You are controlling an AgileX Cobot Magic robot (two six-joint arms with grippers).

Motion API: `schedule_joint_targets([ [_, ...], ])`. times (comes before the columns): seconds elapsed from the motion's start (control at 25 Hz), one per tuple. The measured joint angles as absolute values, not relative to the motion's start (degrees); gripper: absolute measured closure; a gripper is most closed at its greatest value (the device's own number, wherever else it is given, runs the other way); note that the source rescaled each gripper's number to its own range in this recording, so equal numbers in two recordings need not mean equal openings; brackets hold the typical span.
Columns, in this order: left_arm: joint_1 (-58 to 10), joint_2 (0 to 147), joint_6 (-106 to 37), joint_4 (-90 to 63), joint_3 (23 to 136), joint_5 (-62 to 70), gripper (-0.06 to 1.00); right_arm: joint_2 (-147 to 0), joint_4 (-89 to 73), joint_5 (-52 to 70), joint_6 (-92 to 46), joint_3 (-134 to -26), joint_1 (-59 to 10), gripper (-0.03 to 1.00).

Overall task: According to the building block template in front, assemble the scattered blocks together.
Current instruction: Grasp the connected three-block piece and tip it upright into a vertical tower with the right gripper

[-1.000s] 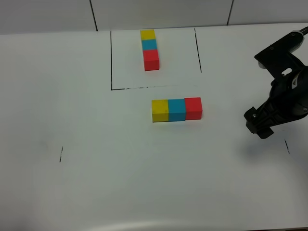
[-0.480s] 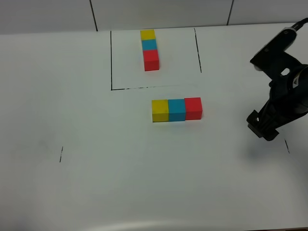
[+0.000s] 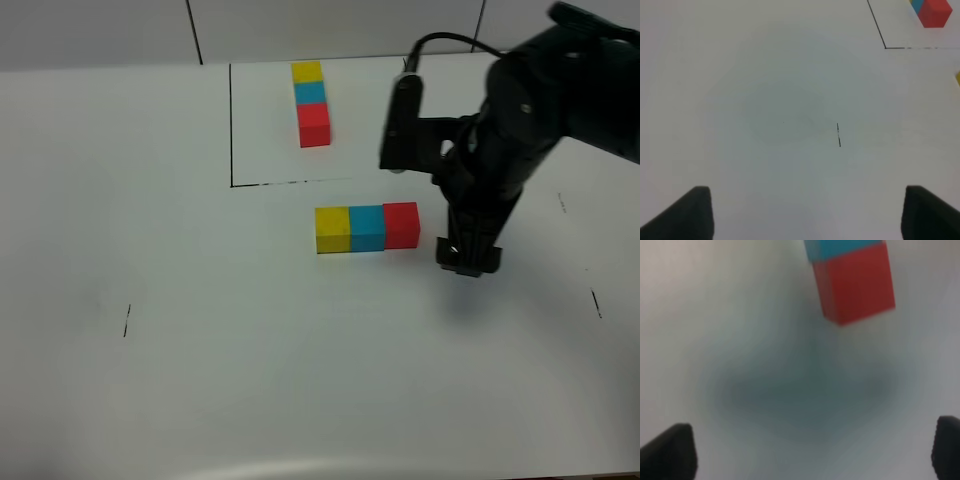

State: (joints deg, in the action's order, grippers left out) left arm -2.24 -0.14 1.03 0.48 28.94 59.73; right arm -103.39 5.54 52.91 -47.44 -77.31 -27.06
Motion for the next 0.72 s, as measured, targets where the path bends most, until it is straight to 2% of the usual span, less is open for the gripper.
schedule_joint_targets([
  [0.12,-2.2,-0.1,1.0,0.5,28.9,59.7,0.31,-111.1,5.4,56.7,-48.6,-86.7,-29.7,0.05],
  [0.44,-2.2,-0.1,1.0,0.5,28.9,59.7,0.31,-125.5,2.5,66.6,-52.1,-106.1,-32.6,0.21],
  [0.72,-2.2,-0.1,1.0,0.5,28.9,59.7,0.31,-131.0,2.7,68.5,-53.8,-110.3,-32.9,0.23],
])
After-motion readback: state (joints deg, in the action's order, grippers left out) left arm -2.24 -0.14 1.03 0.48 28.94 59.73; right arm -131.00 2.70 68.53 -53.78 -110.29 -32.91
